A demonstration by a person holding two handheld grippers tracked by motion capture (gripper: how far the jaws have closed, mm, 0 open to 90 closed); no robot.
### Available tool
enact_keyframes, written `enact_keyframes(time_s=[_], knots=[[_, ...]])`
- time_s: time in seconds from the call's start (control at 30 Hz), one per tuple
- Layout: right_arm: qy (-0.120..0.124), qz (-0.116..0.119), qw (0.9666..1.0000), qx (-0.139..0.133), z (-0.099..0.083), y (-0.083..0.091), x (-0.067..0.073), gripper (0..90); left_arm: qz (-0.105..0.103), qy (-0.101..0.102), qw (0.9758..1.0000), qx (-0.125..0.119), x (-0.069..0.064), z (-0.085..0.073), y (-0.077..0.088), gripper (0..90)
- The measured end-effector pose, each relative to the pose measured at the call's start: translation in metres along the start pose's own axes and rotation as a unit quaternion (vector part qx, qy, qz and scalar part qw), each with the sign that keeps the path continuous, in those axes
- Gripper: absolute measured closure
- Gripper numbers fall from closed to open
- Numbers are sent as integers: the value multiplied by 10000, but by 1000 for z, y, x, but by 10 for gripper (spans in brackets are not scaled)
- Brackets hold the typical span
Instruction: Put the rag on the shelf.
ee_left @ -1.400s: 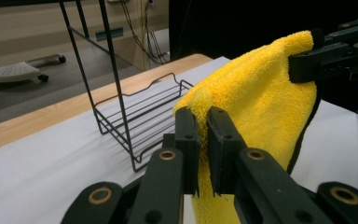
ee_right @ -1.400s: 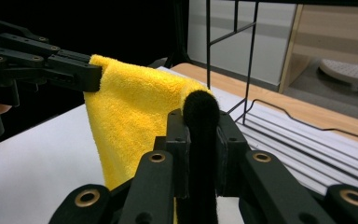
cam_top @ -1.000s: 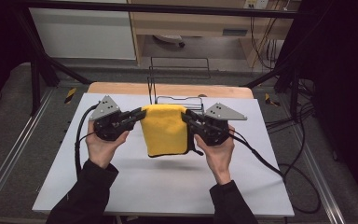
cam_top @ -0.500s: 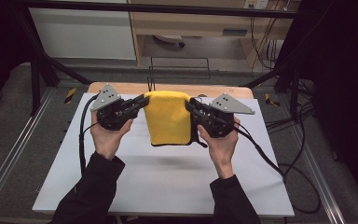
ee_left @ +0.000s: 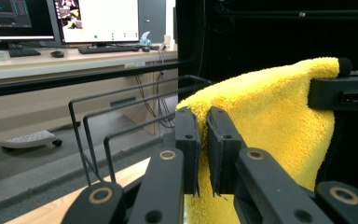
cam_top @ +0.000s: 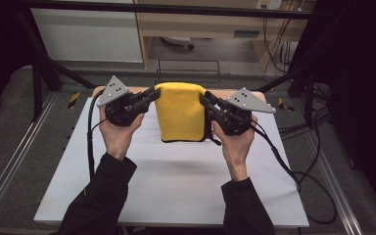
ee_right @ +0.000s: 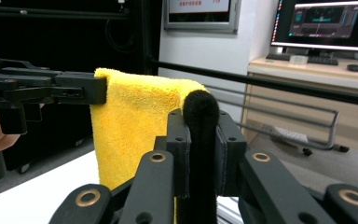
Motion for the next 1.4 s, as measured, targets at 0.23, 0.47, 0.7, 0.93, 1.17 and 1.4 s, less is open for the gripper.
enact_keyframes(time_s=[0.23,0.47,0.7,0.93,1.17,1.4], knots=[[28,-110,9998,-174,14,-2,-7,795,29,-27,9998,-195,0,17,-5,836],[61,-204,9990,-391,30,-5,-13,796,75,-51,9990,-430,0,37,-10,836],[68,-309,9979,-559,50,-6,-22,797,85,-128,9982,-578,-2,57,-15,836],[116,-395,9969,-672,66,-9,-28,797,135,-129,9972,-727,-1,72,-21,837],[181,-437,9960,-755,82,-14,-33,797,166,-144,9958,-887,1,87,-23,837],[243,-471,9953,-815,97,-19,-37,797,192,-169,9953,-935,6,103,-25,837]])
Point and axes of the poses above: each handheld gripper's, and its own axes: y roughly backward along the jaws, z roughly out of its top, x roughly to its left, the point moved 5 cm from there along -y, roughly forward along the jaws, and after that the axes turned 4 degrees about y, right-handed, at the moved point
